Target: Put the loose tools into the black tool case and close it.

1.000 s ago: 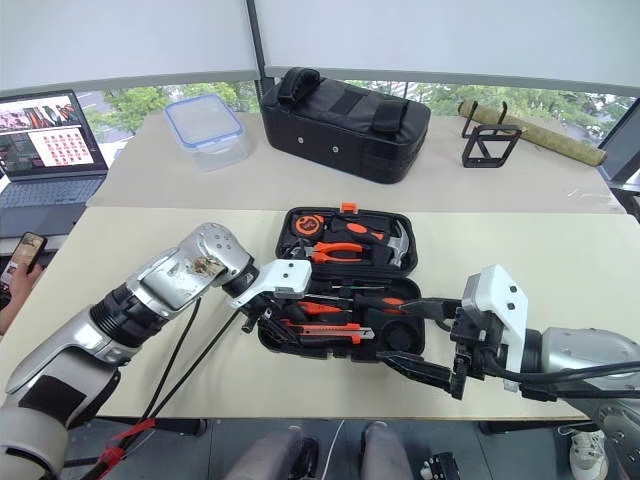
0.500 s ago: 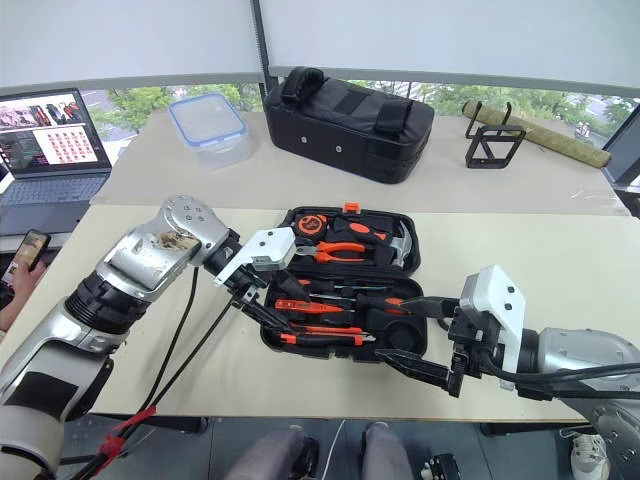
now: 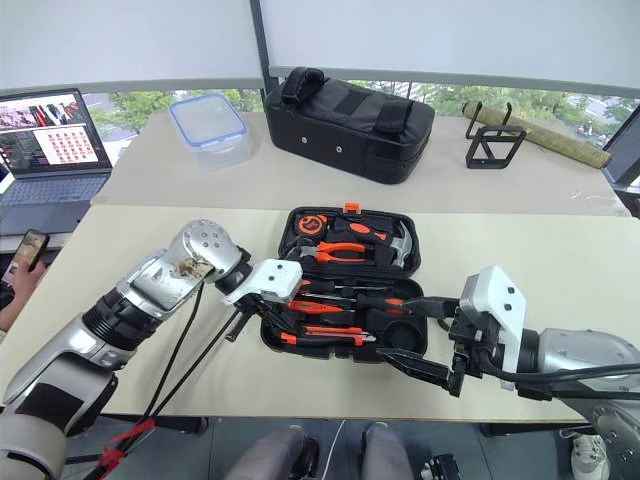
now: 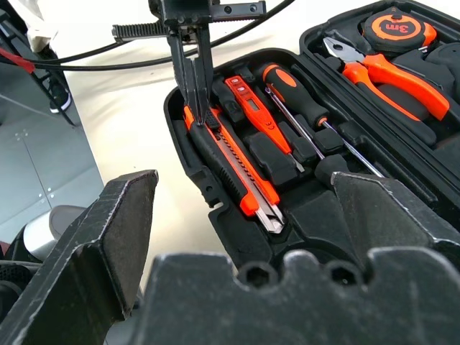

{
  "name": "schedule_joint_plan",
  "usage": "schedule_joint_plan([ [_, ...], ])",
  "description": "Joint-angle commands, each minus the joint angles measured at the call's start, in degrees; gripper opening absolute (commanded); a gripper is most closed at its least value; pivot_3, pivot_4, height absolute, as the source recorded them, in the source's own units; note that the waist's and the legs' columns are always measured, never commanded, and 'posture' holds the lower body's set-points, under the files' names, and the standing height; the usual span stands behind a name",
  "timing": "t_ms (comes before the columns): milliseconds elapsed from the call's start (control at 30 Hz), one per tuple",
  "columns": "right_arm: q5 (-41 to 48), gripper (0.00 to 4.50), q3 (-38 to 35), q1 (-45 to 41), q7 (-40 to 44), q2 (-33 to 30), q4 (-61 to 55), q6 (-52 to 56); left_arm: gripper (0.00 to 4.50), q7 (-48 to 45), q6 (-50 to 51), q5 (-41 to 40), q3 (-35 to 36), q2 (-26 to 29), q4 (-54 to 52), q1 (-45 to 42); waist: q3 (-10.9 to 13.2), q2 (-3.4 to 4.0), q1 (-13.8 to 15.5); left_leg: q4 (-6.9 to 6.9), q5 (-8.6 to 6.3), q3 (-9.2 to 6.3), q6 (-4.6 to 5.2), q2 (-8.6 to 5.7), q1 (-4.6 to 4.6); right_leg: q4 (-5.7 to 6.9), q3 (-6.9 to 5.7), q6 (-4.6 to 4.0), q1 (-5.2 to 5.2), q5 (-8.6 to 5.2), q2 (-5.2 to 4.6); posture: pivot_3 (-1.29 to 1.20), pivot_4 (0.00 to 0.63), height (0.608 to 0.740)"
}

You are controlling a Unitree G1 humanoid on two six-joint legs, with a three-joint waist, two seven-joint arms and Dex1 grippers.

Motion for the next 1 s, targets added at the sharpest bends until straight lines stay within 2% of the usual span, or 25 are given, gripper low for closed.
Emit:
schedule_joint_plan([
  [33, -0.63, 4.5, -0.1, 0.71, -0.48, 0.59, -1.3, -1.63, 0.06, 2.88, -5.04, 6.62, -3.36, -0.4, 2.69, 1.82, -0.02, 0.02, 0.08, 0.0, 0.0, 0.0, 0.0, 0.0, 0.03, -0.01, -0.01, 0.0, 0.03, 0.0, 0.0, 0.0, 0.15, 0.722],
  [200, -1.02, 4.5, -0.86, 1.51, -0.58, 0.86, -1.51, -1.66, 0.06, 3.22, -5.81, 6.81, -1.72, -1.05, 3.63, 2.28, -0.15, 0.2, 0.53, -0.04, -0.1, -0.01, 0.14, 0.0, 0.52, -0.15, 0.01, 0.04, 0.52, -0.01, -0.03, 0.0, 0.15, 0.722],
  [333, -6.01, 4.5, -3.65, 4.11, -0.32, 0.02, 0.27, -3.43, 0.06, 1.31, 1.86, -1.95, 6.48, -0.62, 1.03, 0.95, -0.14, 0.18, 0.42, -0.03, -0.11, 0.0, 0.18, 0.0, 0.59, -0.1, 0.0, 0.09, 0.55, -0.01, 0.04, 0.0, 0.15, 0.722],
  [367, -8.65, 4.5, -3.89, 5.57, 0.24, -0.96, 1.19, -4.1, 0.29, 0.86, 3.61, -4.77, 9.18, -0.27, 0.44, 0.86, -0.12, 0.15, 0.27, -0.02, -0.11, 0.01, 0.18, -0.01, 0.49, -0.03, -0.01, 0.11, 0.43, -0.02, 0.07, 0.0, 0.15, 0.722],
  [400, -11.46, 4.5, -3.88, 7.09, 1.04, -2.06, 2.23, -5.0, 0.29, 0.48, 5.32, -7.46, 11.84, 0.13, -0.03, 0.86, -0.12, 0.16, 0.15, 0.0, -0.09, 0.02, 0.16, -0.01, 0.41, 0.02, -0.05, 0.11, 0.32, -0.03, 0.16, 0.0, 0.15, 0.722],
  [533, -17.59, 4.5, -2.97, 9.78, 4.16, -4.84, 7.18, -8.31, 1.56, 0.23, 8.48, -15.72, 21.2, 1.9, -2.19, 2.7, -0.12, 0.16, -0.22, 0.0, -0.06, 0.07, 0.11, -0.02, 0.23, 0.11, -0.13, 0.11, 0.05, -0.03, 0.28, 0.0, 0.15, 0.722],
  [600, -18.37, 4.5, -1.76, 8.21, 4.5, -5.0, 10.1, -8.38, 2.44, 0.81, 8.56, -18.54, 24.57, 2.45, -3.97, 4.46, -0.13, 0.17, -0.58, -0.03, -0.06, 0.09, 0.09, -0.01, 0.26, 0.06, -0.11, 0.11, 0.08, -0.03, 0.18, 0.0, 0.15, 0.722],
  [633, -19.34, 4.5, -0.75, 7.25, 4.67, -5.16, 11.71, -8.86, 2.66, 1.54, 9.18, -20.03, 26.16, 2.37, -5.04, 5.26, -0.12, 0.17, -0.66, -0.04, -0.06, 0.08, 0.09, 0.0, 0.29, 0.05, -0.11, 0.11, 0.12, -0.03, 0.09, 0.0, 0.15, 0.722],
  [733, -22.59, 4.5, 3.61, 3.59, 5.08, -5.7, 16.48, -10.18, 3.76, 4.15, 11.3, -24.43, 30.41, 2.09, -9.34, 8.08, -0.11, 0.17, -0.87, -0.04, -0.06, 0.08, 0.08, 0.0, 0.33, -0.01, -0.08, 0.11, 0.2, -0.03, 0.07, 0.0, 0.15, 0.722],
  [767, -23.19, 4.5, 4.7, 2.47, 5.28, -5.62, 17.64, -10.47, 4.25, 4.89, 11.82, -25.29, 31.02, 2.18, -10.59, 8.78, -0.11, 0.16, -0.85, -0.04, -0.06, 0.07, 0.08, 0.0, 0.32, -0.02, -0.07, 0.11, 0.21, -0.03, 0.06, 0.0, 0.15, 0.722],
  [833, -24.26, 4.5, 6.89, 0.12, 5.69, -5.39, 19.83, -10.74, 4.49, 7.02, 12.32, -26.26, 31.75, 2.03, -12.8, 9.91, -0.11, 0.17, -0.68, -0.04, -0.06, 0.04, 0.08, 0.0, 0.29, -0.03, -0.04, 0.11, 0.2, -0.03, 0.05, 0.0, 0.15, 0.722],
  [1000, -27.62, 4.5, 13.42, -6.22, 5.58, -4.75, 25.48, -9.86, 4.49, 10.77, 13.45, -28.8, 32.87, 1.76, -17.03, 11.79, -0.11, 0.17, -0.74, -0.04, -0.07, 0.06, 0.07, -0.02, 0.29, -0.05, -0.02, 0.1, 0.21, -0.03, 0.02, 0.0, 0.15, 0.722],
])
